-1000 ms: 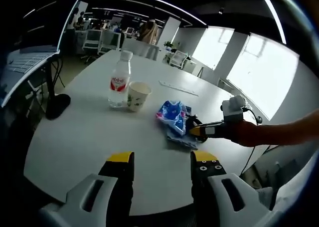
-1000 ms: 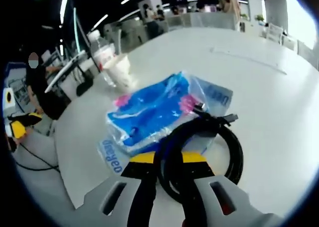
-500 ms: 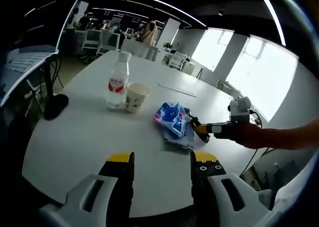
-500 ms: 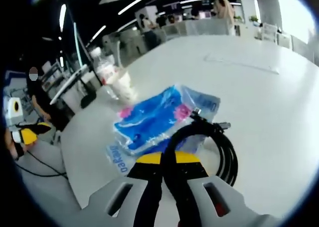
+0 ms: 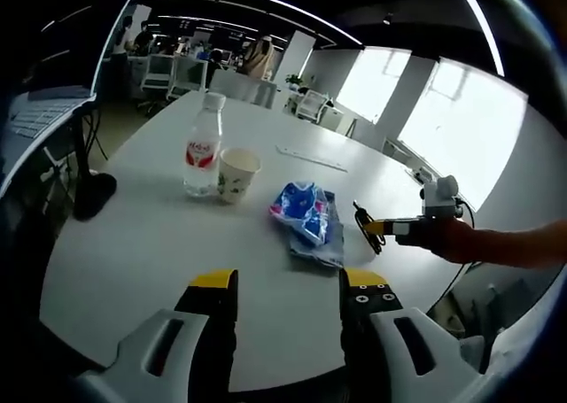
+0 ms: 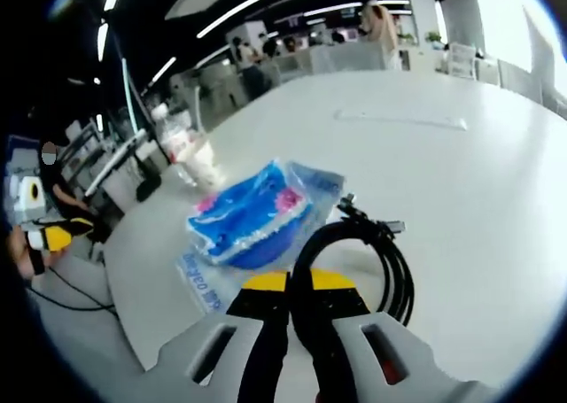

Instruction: Arrange the tabletop items into an orderly group along one side of the table until the central work area is clear of visible clutter.

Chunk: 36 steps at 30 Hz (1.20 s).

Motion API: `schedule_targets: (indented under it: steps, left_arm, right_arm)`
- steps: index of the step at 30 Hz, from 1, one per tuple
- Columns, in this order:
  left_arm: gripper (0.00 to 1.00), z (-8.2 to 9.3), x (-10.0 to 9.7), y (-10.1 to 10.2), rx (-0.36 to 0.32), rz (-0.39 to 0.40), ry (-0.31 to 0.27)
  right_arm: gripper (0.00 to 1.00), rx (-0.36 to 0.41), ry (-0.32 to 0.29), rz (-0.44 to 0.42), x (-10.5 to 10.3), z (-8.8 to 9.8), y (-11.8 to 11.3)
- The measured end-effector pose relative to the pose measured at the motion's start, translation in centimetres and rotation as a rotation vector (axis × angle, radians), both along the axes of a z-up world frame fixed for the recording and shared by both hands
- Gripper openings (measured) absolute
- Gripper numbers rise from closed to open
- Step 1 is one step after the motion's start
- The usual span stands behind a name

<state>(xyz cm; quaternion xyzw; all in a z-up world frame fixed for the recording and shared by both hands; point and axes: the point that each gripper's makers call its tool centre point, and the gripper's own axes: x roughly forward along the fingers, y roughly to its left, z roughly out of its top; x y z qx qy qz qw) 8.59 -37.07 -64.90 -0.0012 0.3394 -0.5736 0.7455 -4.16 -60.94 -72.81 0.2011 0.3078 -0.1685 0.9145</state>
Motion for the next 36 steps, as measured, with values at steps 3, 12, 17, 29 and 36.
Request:
schedule_targets:
  steps: [3,12,17,29,36]
  left_arm:
    - [0.45,0.1,0.0,-0.2,0.000,-0.005,-0.002]
    - [0.45,0.2,0.0,-0.5,0.004,-0.015,-0.009]
    - [0.45,0.3,0.0,-0.7,0.002,-0.016,-0.011]
    - [0.45,0.2,-0.3,-1.2,-0.002,-0.026,-0.008]
    - [0.45,0.3,-0.2,-0.8,-0.003,-0.021,-0.010]
  right_arm:
    - [0.04,0.000,-0.001,-0.010,-0.5,0.0,-0.3]
    - [0.04,0.003,0.005,-0.050,-2.6,-0.4,-1.2]
    - [0.04,0.006,0.023,-0.063,-4.1,-0.9,-1.6]
    - [0.03,0.016,0.051,-0.082,-6.3,-2.2,-1.6]
    - [0.03,0.023,0.063,-0.077,-6.4,-2.9,-1.1]
